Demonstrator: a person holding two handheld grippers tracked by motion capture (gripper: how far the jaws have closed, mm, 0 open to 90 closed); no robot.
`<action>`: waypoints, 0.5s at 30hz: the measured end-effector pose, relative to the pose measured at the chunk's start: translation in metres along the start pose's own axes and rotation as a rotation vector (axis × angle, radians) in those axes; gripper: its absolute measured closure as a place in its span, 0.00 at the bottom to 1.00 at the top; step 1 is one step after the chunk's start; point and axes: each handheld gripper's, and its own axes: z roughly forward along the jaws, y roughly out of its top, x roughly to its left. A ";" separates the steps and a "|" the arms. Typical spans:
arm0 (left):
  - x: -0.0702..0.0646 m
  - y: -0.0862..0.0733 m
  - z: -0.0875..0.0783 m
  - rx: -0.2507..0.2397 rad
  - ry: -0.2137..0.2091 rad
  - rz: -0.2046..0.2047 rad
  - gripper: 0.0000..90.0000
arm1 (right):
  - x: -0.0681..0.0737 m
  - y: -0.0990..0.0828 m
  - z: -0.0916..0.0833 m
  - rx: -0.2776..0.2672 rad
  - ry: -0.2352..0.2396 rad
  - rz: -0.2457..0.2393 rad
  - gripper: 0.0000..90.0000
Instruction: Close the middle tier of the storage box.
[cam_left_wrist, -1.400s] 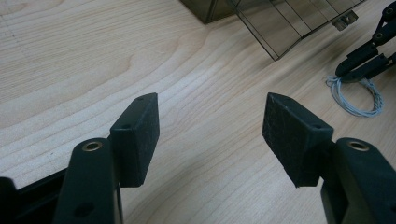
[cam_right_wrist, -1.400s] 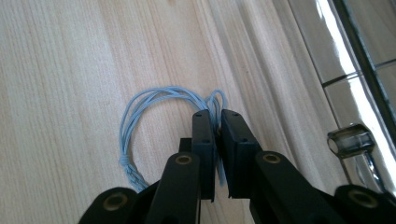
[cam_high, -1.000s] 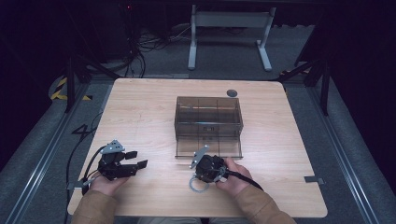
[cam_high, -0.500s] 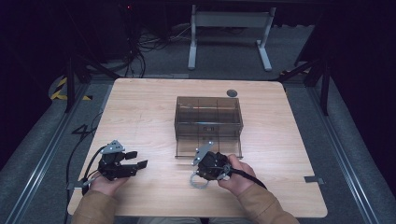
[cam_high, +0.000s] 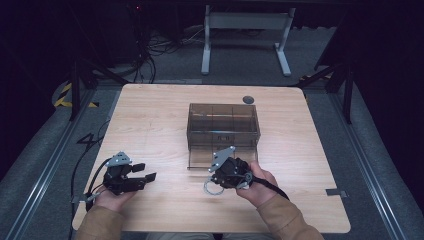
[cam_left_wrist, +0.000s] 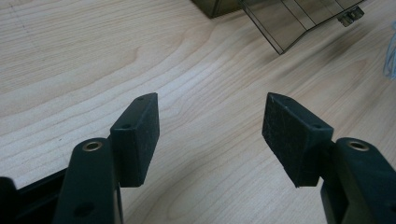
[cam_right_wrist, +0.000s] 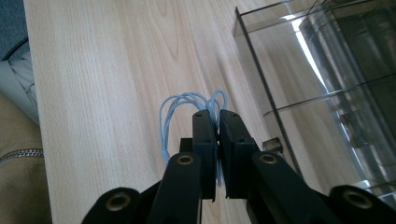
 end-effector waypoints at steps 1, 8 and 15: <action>0.000 0.000 -0.001 -0.002 0.001 -0.002 0.42 | -0.001 0.000 -0.002 -0.004 -0.006 0.003 0.96; 0.000 -0.004 -0.004 -0.004 0.008 -0.009 0.42 | -0.007 0.001 -0.014 -0.037 -0.022 0.012 0.96; 0.001 -0.007 -0.008 -0.004 0.020 -0.014 0.42 | -0.012 0.001 -0.023 -0.061 -0.035 0.032 0.96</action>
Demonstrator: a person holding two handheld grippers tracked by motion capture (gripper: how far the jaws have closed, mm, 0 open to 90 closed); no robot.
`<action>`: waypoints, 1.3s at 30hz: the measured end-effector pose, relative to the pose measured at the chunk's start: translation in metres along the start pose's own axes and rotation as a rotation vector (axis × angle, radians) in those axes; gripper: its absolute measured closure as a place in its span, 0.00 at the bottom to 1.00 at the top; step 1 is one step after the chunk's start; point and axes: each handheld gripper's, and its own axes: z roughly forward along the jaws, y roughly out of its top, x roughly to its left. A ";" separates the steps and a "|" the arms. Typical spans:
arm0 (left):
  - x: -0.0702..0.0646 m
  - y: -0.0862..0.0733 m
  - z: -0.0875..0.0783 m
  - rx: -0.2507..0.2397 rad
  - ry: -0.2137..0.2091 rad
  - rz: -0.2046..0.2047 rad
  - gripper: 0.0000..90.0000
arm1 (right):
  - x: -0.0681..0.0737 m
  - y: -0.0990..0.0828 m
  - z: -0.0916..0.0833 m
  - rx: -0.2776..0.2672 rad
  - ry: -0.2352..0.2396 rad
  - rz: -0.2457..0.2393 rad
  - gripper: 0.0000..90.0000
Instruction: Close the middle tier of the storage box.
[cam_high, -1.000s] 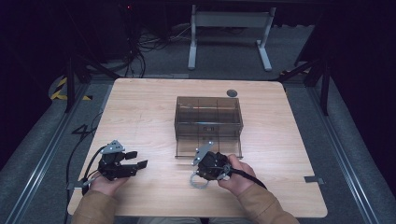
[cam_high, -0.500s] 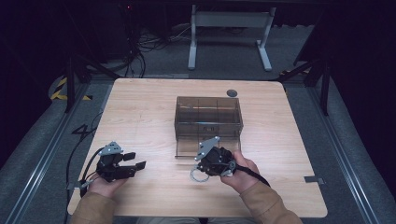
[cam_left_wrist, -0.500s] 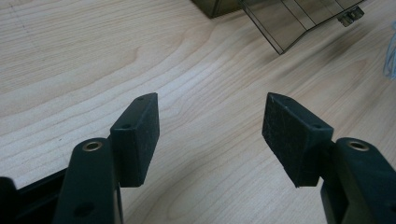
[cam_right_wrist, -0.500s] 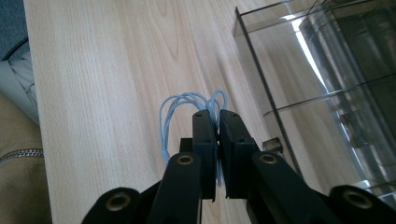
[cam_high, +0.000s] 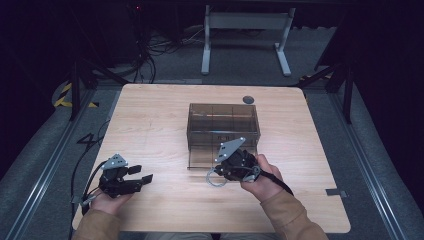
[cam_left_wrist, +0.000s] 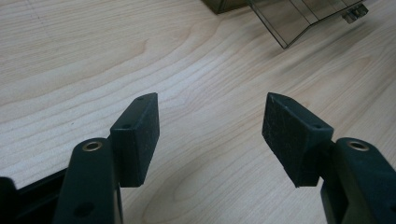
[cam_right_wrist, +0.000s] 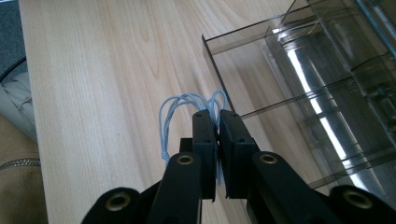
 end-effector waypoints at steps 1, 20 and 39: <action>0.000 -0.001 -0.001 -0.002 0.000 -0.002 0.42 | -0.001 0.000 -0.001 -0.001 -0.004 0.004 0.96; 0.000 -0.004 -0.006 -0.007 0.013 -0.006 0.42 | -0.019 -0.004 -0.011 -0.088 -0.066 0.084 0.96; 0.001 -0.005 -0.005 -0.009 0.014 -0.009 0.42 | -0.042 -0.014 -0.006 -0.120 -0.120 0.182 0.95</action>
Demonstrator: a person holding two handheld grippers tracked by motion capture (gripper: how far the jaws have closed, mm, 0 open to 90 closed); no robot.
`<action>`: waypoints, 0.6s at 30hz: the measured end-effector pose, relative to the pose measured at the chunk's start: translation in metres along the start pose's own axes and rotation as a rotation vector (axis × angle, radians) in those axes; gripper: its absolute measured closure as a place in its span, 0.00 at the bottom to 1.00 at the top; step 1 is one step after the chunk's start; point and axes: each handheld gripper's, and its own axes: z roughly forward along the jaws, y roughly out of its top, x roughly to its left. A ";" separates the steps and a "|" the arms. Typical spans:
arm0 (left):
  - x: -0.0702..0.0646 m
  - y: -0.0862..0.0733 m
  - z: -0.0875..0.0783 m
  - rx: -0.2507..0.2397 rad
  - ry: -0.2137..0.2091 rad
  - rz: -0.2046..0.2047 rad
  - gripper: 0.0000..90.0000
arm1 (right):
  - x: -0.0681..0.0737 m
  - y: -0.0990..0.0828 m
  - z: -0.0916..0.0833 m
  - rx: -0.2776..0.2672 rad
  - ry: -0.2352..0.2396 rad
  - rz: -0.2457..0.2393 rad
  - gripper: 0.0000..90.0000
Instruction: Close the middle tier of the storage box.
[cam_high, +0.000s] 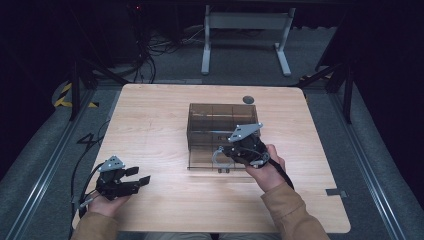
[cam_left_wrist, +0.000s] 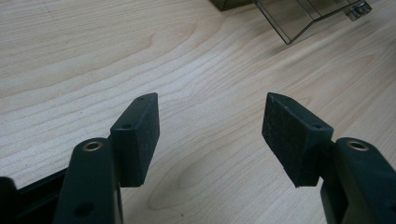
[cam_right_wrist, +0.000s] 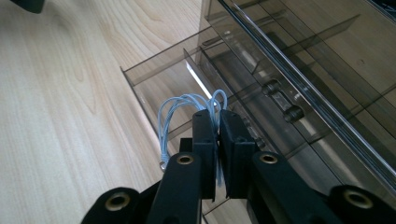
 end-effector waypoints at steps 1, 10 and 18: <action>0.000 0.000 0.000 0.000 0.000 0.000 0.42 | -0.001 0.000 0.001 0.000 0.000 0.003 0.95; 0.000 0.000 0.000 -0.001 -0.002 0.000 0.42 | -0.007 -0.005 0.011 0.003 -0.039 0.039 0.95; 0.000 0.000 0.000 0.001 -0.002 0.000 0.42 | -0.010 -0.008 0.019 0.013 -0.043 0.051 0.95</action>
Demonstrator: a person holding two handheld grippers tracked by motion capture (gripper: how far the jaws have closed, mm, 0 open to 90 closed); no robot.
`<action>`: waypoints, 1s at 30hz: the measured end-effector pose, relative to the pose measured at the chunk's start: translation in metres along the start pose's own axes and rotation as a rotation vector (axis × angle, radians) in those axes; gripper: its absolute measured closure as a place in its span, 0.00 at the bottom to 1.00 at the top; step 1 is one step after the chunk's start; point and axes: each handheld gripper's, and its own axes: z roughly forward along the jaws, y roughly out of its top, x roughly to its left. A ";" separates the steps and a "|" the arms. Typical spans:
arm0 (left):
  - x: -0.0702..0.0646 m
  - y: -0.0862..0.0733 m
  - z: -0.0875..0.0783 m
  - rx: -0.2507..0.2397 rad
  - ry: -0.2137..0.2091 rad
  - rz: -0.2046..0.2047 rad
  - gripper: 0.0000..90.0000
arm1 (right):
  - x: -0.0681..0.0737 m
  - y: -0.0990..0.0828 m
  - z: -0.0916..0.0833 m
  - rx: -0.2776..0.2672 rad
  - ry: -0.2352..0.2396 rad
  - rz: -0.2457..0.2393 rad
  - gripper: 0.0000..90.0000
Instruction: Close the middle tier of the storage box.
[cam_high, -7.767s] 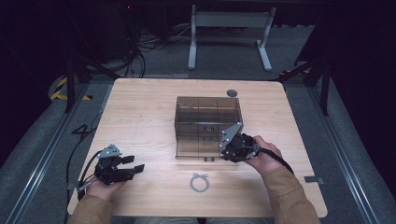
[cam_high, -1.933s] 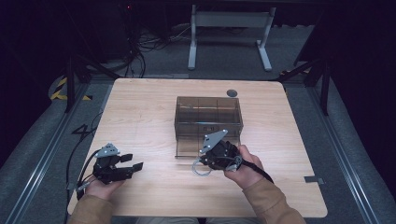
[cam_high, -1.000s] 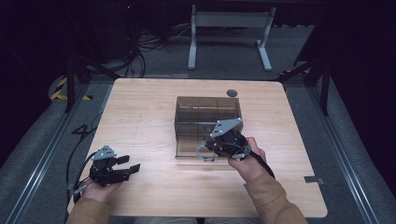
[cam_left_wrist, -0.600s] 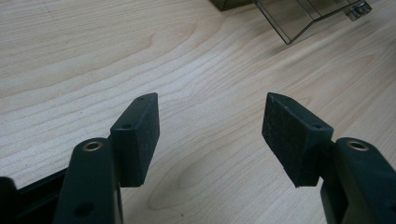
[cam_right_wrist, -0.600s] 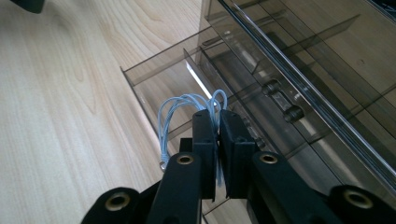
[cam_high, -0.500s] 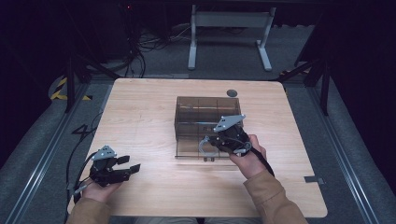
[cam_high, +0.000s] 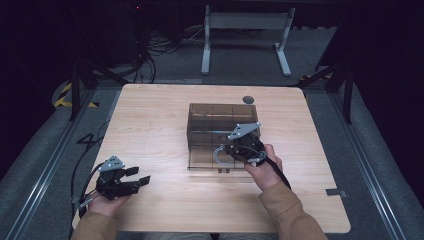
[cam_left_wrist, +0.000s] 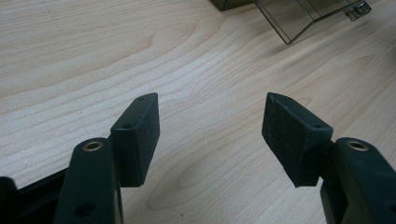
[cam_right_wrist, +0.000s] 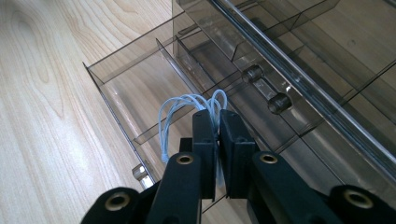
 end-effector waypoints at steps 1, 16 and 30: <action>0.000 0.000 0.000 0.000 0.000 0.000 0.42 | 0.000 0.000 0.001 0.003 0.005 0.000 0.95; 0.000 0.000 0.000 0.003 -0.003 0.000 0.42 | 0.000 -0.002 0.009 0.030 0.025 0.000 0.95; 0.000 0.000 0.000 0.003 -0.002 0.001 0.42 | -0.003 -0.006 0.016 0.057 0.030 0.011 0.95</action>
